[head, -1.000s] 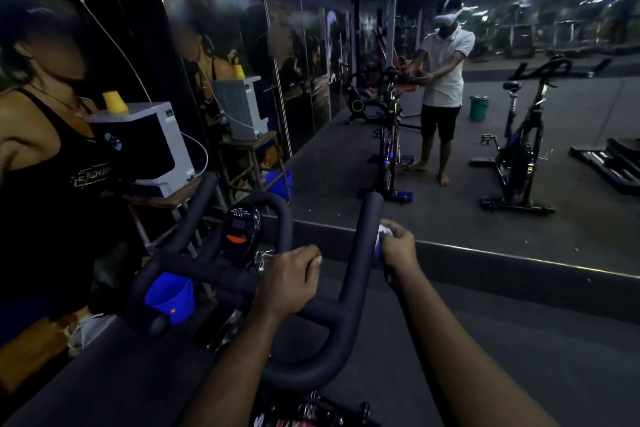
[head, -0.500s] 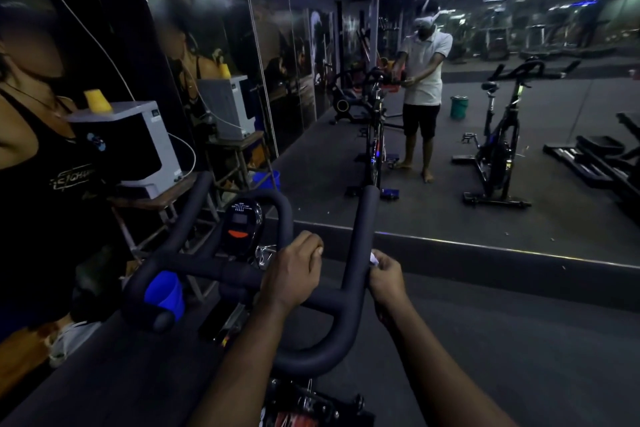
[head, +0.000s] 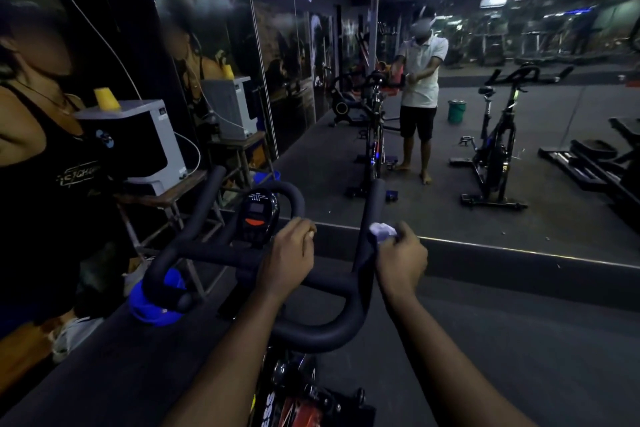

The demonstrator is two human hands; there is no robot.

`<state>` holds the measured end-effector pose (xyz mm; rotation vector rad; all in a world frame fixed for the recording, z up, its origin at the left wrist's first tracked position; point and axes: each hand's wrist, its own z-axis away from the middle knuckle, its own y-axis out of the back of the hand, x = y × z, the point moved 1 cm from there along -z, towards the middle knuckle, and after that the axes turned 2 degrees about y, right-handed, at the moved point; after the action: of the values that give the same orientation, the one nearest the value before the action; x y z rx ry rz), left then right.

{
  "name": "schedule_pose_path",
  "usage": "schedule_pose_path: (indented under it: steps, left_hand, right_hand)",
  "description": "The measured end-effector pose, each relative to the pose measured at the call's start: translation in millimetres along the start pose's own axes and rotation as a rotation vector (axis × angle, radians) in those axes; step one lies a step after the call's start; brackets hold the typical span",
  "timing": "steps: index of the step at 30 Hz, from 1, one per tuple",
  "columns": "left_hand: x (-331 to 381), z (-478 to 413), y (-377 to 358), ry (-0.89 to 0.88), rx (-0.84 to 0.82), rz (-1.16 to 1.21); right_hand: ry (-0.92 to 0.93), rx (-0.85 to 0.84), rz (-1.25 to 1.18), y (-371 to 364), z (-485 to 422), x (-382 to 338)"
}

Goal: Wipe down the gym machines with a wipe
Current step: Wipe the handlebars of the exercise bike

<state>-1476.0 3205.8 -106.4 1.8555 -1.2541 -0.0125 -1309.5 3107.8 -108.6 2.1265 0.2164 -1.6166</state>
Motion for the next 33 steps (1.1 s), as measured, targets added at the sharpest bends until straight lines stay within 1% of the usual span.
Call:
schedule_pose_path:
  steps: [1, 3, 4, 6, 8, 9, 12, 14, 16, 18, 21, 23, 25, 27, 28, 29, 31, 33]
  left_hand:
    - [-3, 2, 7, 0.017, 0.026, -0.049]
    - [-14, 6, 21, 0.067, 0.031, -0.132]
    - [-20, 9, 25, 0.093, 0.011, -0.162]
    - [-32, 16, 31, 0.119, -0.064, -0.207]
    - [-45, 23, 33, 0.106, -0.153, -0.212]
    - [-50, 24, 35, 0.093, -0.178, -0.195]
    - [-58, 23, 40, 0.073, -0.213, -0.121]
    - [-60, 23, 42, 0.062, -0.233, -0.099]
    - [-63, 24, 41, 0.054, -0.249, -0.093]
    - [-68, 27, 41, 0.04, -0.238, -0.082]
    - [-70, 28, 45, 0.022, -0.246, -0.049]
    - [-70, 27, 52, -0.026, -0.243, -0.018]
    - [-74, 26, 60, -0.063, -0.161, -0.024]
    - [-82, 21, 66, -0.022, -0.039, -0.061]
    - [-85, 17, 69, 0.025, -0.005, -0.089]
    - [-87, 12, 72, 0.085, -0.002, -0.125]
    - [-95, 6, 71, 0.222, -0.086, -0.151]
    - [-106, 2, 68, 0.329, -0.203, -0.149]
  right_hand:
    - [0.105, -0.043, 0.042, -3, 5, -10]
    - [0.306, -0.202, 0.21, -16, 20, -19]
    - [0.357, -0.28, 0.332, -22, 30, -19]
    - [0.399, -0.394, 0.574, -37, 53, -15]
    - [0.431, -0.416, 0.712, -50, 73, -20]
    - [0.416, -0.406, 0.715, -57, 79, -24]
    - [0.346, -0.42, 0.596, -68, 83, -32]
    - [0.38, -0.452, 0.549, -64, 86, -30]
    - [0.437, -0.425, 0.592, -51, 90, -24]
    - [0.462, -0.355, 0.659, -42, 92, -19]
    - [0.39, -0.325, 0.695, -46, 92, -29]
    - [0.322, -0.337, 0.605, -53, 80, -43]
    - [0.285, -0.342, 0.399, -62, 60, -58]
    - [0.34, -0.296, 0.23, -70, 44, -74]
    - [0.387, -0.294, 0.197, -76, 41, -77]
    - [0.438, -0.343, 0.207, -81, 41, -79]
    - [0.541, -0.497, 0.338, -92, 50, -68]
    - [0.636, -0.563, 0.511, -91, 70, -47]
